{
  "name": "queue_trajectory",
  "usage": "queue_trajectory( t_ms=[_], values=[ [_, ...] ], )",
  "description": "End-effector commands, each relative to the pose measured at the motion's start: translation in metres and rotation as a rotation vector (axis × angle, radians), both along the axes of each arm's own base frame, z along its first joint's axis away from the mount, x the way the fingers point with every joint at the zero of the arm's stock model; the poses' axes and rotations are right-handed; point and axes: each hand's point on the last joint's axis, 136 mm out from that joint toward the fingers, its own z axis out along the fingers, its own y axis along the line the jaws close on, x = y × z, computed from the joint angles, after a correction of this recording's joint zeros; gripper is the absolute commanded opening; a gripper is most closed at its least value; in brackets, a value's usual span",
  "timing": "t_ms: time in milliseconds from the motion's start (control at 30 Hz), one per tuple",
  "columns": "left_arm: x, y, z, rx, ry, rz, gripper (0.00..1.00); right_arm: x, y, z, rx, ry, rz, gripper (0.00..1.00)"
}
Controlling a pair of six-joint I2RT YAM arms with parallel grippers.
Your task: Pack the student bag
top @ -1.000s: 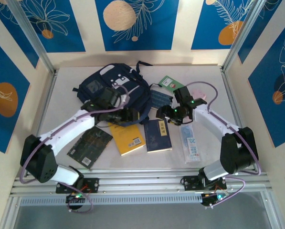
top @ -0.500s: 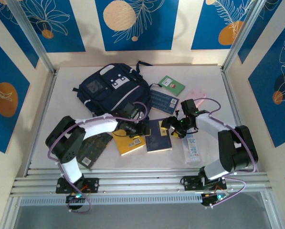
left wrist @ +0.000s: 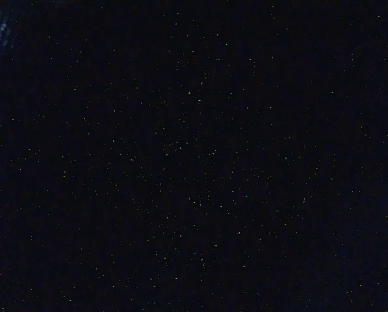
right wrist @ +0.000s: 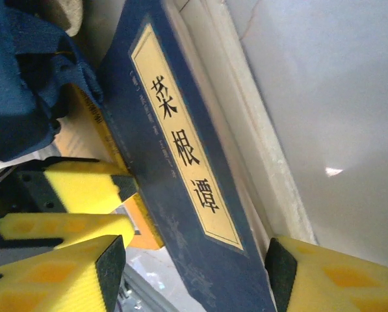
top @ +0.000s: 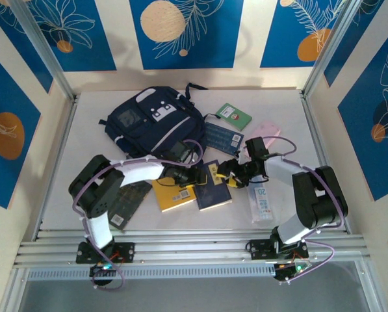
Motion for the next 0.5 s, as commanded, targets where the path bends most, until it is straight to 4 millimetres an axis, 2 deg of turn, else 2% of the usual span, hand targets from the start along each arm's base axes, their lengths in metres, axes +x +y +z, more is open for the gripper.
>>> queue_trajectory(
  t_ms=[0, 200, 333, 467],
  values=[
    [-0.015, 0.007, -0.027, 0.055, 0.049, -0.018, 0.49, -0.010, 0.013, 0.022, 0.117, 0.010, 0.025, 0.55],
    [-0.014, 0.008, -0.025, 0.063, 0.042, -0.029, 0.47, -0.018, 0.016, 0.026, 0.134, 0.023, 0.050, 0.46],
    [-0.010, 0.008, -0.019, 0.066, 0.025, -0.035, 0.46, -0.021, 0.012, 0.016, 0.086, 0.035, 0.061, 0.43],
    [-0.009, 0.006, -0.016, 0.063, 0.021, -0.040, 0.46, -0.022, 0.017, 0.010, 0.097, 0.054, 0.080, 0.38]
  ],
)
